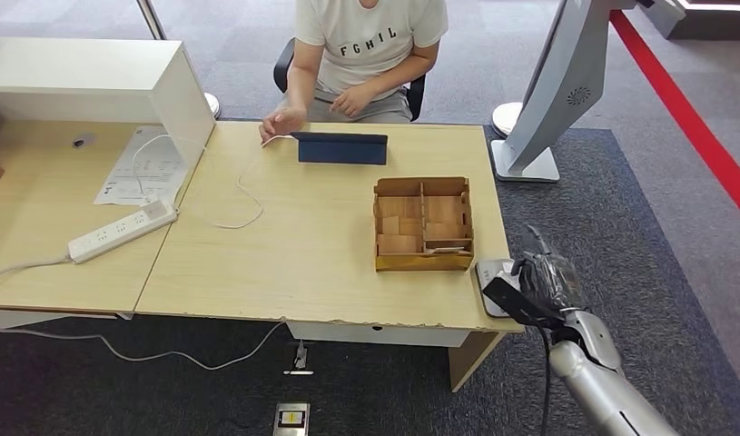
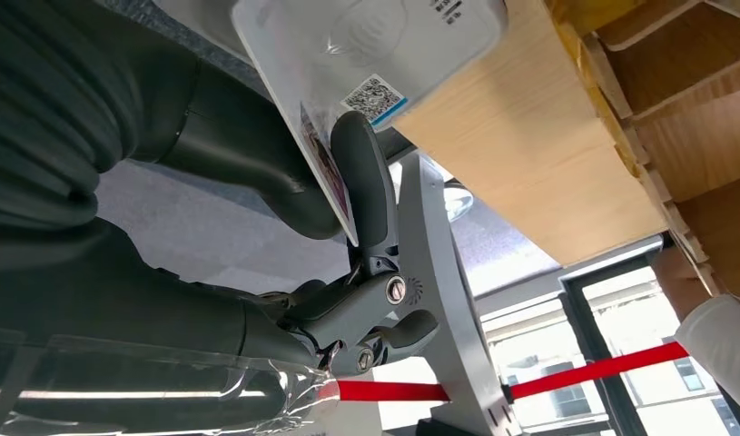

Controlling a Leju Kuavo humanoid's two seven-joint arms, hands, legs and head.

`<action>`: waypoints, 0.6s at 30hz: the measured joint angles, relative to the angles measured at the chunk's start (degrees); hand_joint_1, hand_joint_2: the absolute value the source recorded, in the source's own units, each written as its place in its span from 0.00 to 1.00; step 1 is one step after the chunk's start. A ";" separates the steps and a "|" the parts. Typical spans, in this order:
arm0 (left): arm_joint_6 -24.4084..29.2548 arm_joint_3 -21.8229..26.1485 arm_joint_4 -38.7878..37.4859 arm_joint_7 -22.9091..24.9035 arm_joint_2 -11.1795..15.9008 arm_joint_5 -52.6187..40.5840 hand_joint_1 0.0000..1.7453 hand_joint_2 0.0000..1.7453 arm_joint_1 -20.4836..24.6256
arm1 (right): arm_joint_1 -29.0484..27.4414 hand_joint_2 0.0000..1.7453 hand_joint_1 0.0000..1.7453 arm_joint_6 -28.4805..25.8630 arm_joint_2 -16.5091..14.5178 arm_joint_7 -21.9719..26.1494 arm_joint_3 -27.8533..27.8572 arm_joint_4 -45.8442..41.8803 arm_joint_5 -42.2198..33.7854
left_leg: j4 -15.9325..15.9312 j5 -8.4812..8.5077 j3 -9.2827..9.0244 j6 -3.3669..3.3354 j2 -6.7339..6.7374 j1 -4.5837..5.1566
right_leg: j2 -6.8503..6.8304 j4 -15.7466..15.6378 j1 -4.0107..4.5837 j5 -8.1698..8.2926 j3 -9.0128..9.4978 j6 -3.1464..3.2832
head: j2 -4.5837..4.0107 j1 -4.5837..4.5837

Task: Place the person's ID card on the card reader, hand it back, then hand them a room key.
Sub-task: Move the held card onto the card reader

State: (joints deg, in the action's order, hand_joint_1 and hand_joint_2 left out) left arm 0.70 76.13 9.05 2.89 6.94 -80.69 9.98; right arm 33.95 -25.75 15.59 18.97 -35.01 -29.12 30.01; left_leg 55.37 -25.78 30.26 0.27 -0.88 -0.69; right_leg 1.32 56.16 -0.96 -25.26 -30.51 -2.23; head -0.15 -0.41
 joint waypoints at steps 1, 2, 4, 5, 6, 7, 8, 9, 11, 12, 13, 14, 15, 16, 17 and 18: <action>0.00 0.00 0.00 0.03 0.00 0.01 0.00 0.00 0.01 | -0.15 1.00 1.00 0.02 0.10 0.00 0.03 0.01 -0.12 | 0.00 0.00 0.00 0.00 0.00 0.00 | 0.00 0.00 0.00 0.00 0.00 0.00 | 0.00 0.00; 0.00 0.00 0.00 0.04 0.00 0.04 0.00 0.00 0.01 | -0.26 1.00 1.00 0.05 0.19 0.00 0.06 0.00 -0.23 | 0.00 0.00 -0.01 0.00 0.00 0.00 | 0.00 0.00 0.00 0.00 -0.01 0.00 | 0.00 0.00; 0.01 0.01 0.00 -0.05 -0.01 0.16 0.00 0.00 0.01 | -0.40 1.00 1.00 0.10 0.31 0.01 0.11 0.01 -0.54 | 0.00 0.00 -0.02 0.00 0.01 0.00 | 0.00 -0.01 0.00 0.00 0.00 0.00 | 0.00 -0.01; 0.02 0.01 0.00 -0.23 -0.01 0.24 0.00 0.00 0.01 | -0.44 1.00 1.00 0.12 0.37 0.05 0.13 0.01 -0.73 | 0.00 0.00 -0.02 0.00 0.02 0.00 | 0.00 -0.01 0.00 0.00 0.00 0.00 | 0.00 -0.01; 0.03 0.02 0.00 -0.51 -0.01 0.31 0.00 0.00 0.00 | -0.48 1.00 1.00 0.13 0.43 0.14 0.14 0.02 -0.94 | 0.00 0.00 -0.02 0.00 0.02 0.00 | 0.00 -0.01 0.00 0.00 0.00 0.00 | 0.00 -0.01; 0.04 0.02 0.00 -0.88 -0.01 0.34 0.00 0.00 -0.01 | -0.52 1.00 1.00 0.13 0.48 0.26 0.16 0.03 -1.15 | 0.00 0.00 -0.02 0.00 0.02 0.00 | 0.00 -0.01 0.00 0.00 0.00 0.00 | 0.00 -0.01; 0.04 0.02 0.00 -1.26 -0.01 0.38 0.00 0.00 -0.01 | -0.55 1.00 1.00 0.10 0.54 0.45 0.19 0.07 -1.39 | 0.00 0.00 -0.02 0.00 0.02 0.00 | 0.00 -0.01 0.00 0.00 0.01 0.00 | 0.00 -0.01; 0.05 0.02 0.00 -1.59 -0.01 0.39 0.00 0.00 -0.01 | -0.57 1.00 1.00 0.05 0.57 0.65 0.22 0.14 -1.64 | 0.00 0.00 -0.02 0.00 0.02 0.00 | 0.00 -0.01 0.00 0.00 0.01 0.00 | 0.00 -0.01; 0.07 0.02 0.00 -2.03 -0.01 0.39 0.00 0.00 -0.01 | -0.60 1.00 1.00 -0.06 0.62 1.03 0.39 0.35 -2.02 | 0.00 0.00 -0.03 0.00 0.02 0.00 | 0.00 0.00 0.00 0.00 0.01 0.00 | 0.00 -0.01; 0.08 0.02 0.00 -2.13 -0.01 0.38 0.00 0.00 -0.01 | -0.60 1.00 1.00 -0.13 0.62 1.17 0.49 0.47 -2.14 | 0.00 0.00 -0.03 0.00 0.02 0.00 | 0.00 0.00 0.00 0.00 0.01 0.00 | 0.00 -0.01; 0.10 0.02 0.00 -2.17 -0.01 0.35 0.00 0.00 -0.01 | -0.60 1.00 1.00 -0.22 0.63 1.32 0.57 0.61 -2.25 | 0.00 0.00 -0.02 0.00 0.02 0.00 | 0.00 0.00 0.00 0.00 0.01 0.00 | 0.00 -0.01; 0.13 0.02 0.00 -2.19 -0.01 0.30 0.00 0.00 -0.01 | -0.60 1.00 1.00 -0.32 0.63 1.54 0.63 0.74 -2.39 | 0.00 0.00 -0.02 0.00 0.02 0.00 | 0.00 0.00 0.00 0.00 0.01 0.00 | 0.00 -0.01; 0.15 0.02 0.00 -2.19 -0.01 0.22 0.00 0.00 -0.02 | -0.58 1.00 1.00 -0.40 0.63 1.84 0.70 0.89 -2.54 | 0.00 0.00 -0.02 0.00 0.02 0.00 | 0.00 0.00 0.00 0.00 0.02 0.00 | 0.00 -0.01; 0.18 0.02 0.00 -2.16 -0.01 0.13 0.00 0.00 -0.02 | -0.56 1.00 1.00 -0.46 0.62 2.18 0.79 1.03 -2.67 | 0.00 0.00 -0.01 0.00 0.01 0.00 | 0.00 0.00 0.00 0.00 0.02 0.00 | 0.00 -0.01; 0.20 0.02 0.00 -2.12 -0.01 0.04 0.00 0.00 -0.02 | -0.51 1.00 1.00 -0.49 0.61 2.50 0.87 1.16 -2.77 | 0.00 0.00 -0.01 0.00 0.01 0.00 | 0.00 0.00 0.00 0.00 0.02 0.00 | 0.00 -0.01; 0.21 0.02 0.00 -2.06 -0.01 -0.02 0.00 0.00 -0.02 | -0.43 1.00 1.00 -0.56 0.59 2.76 0.93 1.29 -2.77 | 0.00 0.00 0.00 0.00 0.01 0.00 | 0.00 0.00 0.00 0.00 0.02 0.00 | 0.00 -0.01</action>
State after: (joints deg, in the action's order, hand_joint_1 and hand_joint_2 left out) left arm 0.91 76.15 9.05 0.83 6.93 -80.71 9.96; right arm 33.52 -26.30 16.18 21.73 -34.08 -27.83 27.24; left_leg 55.37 -25.78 30.26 0.27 -0.87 -0.69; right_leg 1.32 56.16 -0.96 -25.25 -30.48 -2.23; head -0.15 -0.42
